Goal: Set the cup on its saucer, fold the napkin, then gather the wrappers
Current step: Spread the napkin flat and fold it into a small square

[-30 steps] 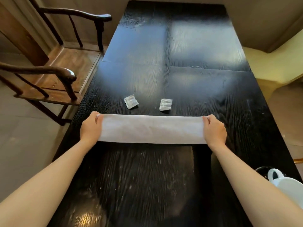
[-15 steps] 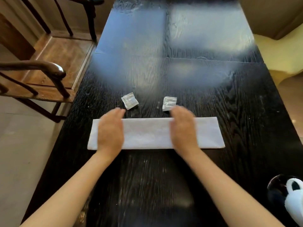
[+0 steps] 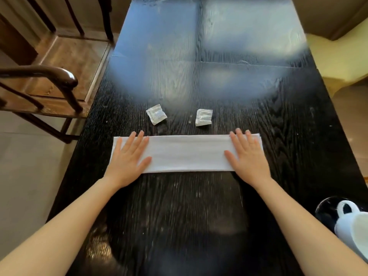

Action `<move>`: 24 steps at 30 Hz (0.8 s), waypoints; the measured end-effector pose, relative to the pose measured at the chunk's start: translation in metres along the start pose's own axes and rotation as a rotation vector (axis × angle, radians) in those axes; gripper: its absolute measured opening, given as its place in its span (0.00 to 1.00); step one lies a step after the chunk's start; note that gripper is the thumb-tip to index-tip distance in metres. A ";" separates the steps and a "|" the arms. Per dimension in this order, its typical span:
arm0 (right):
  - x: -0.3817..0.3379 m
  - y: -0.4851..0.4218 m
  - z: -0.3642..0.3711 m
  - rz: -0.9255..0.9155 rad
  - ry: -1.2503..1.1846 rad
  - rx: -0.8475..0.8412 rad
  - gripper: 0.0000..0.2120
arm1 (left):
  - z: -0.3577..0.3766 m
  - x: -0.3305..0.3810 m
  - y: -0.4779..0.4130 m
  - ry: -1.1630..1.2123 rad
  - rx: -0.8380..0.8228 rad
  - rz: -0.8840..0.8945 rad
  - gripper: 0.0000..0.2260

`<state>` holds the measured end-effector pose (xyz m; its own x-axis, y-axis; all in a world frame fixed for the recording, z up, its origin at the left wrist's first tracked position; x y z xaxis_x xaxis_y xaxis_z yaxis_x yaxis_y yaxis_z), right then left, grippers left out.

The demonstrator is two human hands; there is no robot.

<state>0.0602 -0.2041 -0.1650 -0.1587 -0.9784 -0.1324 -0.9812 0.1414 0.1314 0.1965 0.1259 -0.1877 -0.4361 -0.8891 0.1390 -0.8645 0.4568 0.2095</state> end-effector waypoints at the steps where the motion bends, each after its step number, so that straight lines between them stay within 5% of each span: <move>1: 0.008 0.003 -0.002 0.001 0.024 -0.002 0.31 | -0.001 -0.001 0.001 -0.013 -0.018 0.017 0.33; 6: 0.028 0.008 -0.009 -0.155 0.048 -0.129 0.36 | -0.008 -0.010 0.010 -0.115 -0.133 0.264 0.40; 12: 0.053 0.032 -0.030 -0.363 0.206 -0.266 0.37 | -0.023 -0.030 0.012 -0.257 -0.197 0.388 0.33; 18: 0.035 0.029 -0.038 -0.321 0.140 -0.120 0.27 | -0.044 -0.022 0.015 0.092 -0.088 0.262 0.32; 24: 0.055 0.028 -0.065 0.057 -0.443 0.171 0.09 | -0.089 -0.038 0.015 0.402 -0.071 -0.101 0.09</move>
<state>0.0307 -0.2637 -0.1047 -0.2077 -0.8154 -0.5404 -0.9678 0.2518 -0.0079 0.2223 0.1697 -0.1032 -0.2057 -0.8538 0.4783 -0.8726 0.3812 0.3052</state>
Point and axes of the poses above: each hand's wrist, its own y-axis away from the middle knuckle, its own z-axis out of the palm, x = y × z, the point moved 4 cm from there along -y, towards the middle knuckle, and after that the axes turned 9 degrees about -z, right-handed, at the moved point
